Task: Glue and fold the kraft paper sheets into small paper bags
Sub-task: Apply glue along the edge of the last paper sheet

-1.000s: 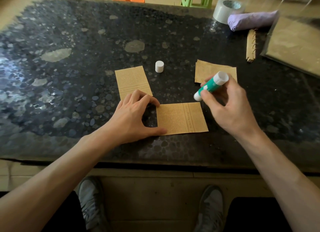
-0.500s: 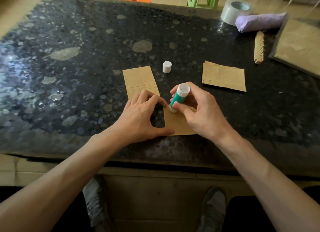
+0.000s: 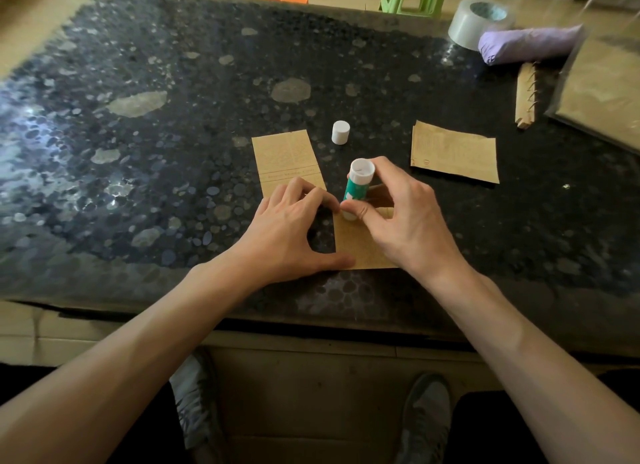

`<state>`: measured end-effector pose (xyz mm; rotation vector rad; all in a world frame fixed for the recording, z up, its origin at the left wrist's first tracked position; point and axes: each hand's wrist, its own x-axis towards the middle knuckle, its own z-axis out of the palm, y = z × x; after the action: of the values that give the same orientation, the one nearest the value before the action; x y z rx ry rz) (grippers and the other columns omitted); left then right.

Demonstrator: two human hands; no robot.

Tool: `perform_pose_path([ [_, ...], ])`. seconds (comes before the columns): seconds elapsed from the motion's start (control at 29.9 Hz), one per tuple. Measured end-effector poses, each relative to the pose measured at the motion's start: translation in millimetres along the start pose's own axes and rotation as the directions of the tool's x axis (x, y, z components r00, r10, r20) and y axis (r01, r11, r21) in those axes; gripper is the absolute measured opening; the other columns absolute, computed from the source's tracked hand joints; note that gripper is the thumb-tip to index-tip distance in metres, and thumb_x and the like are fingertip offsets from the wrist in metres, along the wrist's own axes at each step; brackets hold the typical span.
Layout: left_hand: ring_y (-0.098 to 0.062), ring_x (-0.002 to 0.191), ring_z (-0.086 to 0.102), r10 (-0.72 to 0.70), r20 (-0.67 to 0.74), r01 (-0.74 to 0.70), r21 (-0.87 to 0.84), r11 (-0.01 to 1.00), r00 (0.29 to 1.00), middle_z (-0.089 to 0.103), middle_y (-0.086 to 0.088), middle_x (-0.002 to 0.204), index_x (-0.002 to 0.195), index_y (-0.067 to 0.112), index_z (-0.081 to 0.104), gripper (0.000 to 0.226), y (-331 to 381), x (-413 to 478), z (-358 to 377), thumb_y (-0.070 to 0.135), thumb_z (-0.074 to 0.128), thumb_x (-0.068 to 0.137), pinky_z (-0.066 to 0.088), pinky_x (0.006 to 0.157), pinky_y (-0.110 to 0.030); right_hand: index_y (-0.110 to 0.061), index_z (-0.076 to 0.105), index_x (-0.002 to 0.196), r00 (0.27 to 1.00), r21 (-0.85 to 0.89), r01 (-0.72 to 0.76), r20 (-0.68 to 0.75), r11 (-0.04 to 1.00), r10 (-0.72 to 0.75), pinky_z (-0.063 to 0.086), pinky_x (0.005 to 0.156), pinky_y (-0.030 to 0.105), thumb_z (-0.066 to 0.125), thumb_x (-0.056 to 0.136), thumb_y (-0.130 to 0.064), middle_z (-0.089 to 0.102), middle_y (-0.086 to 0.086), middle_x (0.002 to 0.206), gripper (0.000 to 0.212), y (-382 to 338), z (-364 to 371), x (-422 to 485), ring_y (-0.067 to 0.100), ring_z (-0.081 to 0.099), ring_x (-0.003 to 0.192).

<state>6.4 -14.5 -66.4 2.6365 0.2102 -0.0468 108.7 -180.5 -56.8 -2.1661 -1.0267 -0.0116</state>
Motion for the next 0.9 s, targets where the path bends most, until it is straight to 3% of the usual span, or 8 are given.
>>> perform_pose_path([
  [0.3, -0.011, 0.127, 0.034, 0.005, 0.014, -0.005, 0.003, 1.000, 1.000, 0.037, 0.010, 0.132, 0.134, 0.040, 0.047, 0.080, 0, 1, -1, 0.076, 0.070, 0.066, 0.028, 0.108, -0.033, -0.020, 0.059, 0.123, 0.999, -0.006, -0.036, 0.038, 0.999, 0.037, 0.040, 0.087, -0.002, 0.074, 0.095, -0.015, 0.058, -0.018, 0.108, 0.031, 3, -3, -3, -0.008, 0.056, 0.097],
  [0.6, -0.012, 0.128, 0.034, -0.004, 0.018, 0.004, 0.001, 1.000, 1.000, 0.037, 0.010, 0.132, 0.133, 0.039, 0.047, 0.083, 0, 1, -1, 0.078, 0.067, 0.063, 0.028, 0.108, -0.033, -0.018, 0.059, 0.121, 0.999, -0.016, -0.040, 0.023, 0.999, 0.040, 0.042, 0.087, 0.001, 0.074, 0.095, -0.015, 0.061, -0.013, 0.108, 0.030, 8, -10, -5, -0.001, 0.057, 0.102],
  [0.8, -0.011, 0.128, 0.034, -0.007, 0.016, 0.007, 0.005, 1.000, 1.000, 0.037, 0.011, 0.132, 0.134, 0.040, 0.047, 0.083, 1, 1, -1, 0.077, 0.068, 0.064, 0.028, 0.110, -0.034, -0.018, 0.059, 0.120, 0.998, -0.025, -0.060, 0.007, 0.998, 0.060, 0.040, 0.087, -0.002, 0.073, 0.095, -0.014, 0.060, -0.015, 0.108, 0.029, 13, -13, -8, -0.014, 0.056, 0.096],
  [0.9, -0.011, 0.127, 0.034, -0.008, 0.012, 0.008, 0.005, 1.000, 1.000, 0.037, 0.011, 0.132, 0.134, 0.040, 0.047, 0.083, 1, 1, 0, 0.078, 0.068, 0.063, 0.028, 0.111, -0.035, -0.018, 0.059, 0.122, 0.997, -0.029, -0.077, 0.001, 0.997, 0.077, 0.041, 0.088, -0.001, 0.073, 0.095, -0.014, 0.061, -0.014, 0.111, 0.030, 15, -15, -9, -0.004, 0.056, 0.103],
])
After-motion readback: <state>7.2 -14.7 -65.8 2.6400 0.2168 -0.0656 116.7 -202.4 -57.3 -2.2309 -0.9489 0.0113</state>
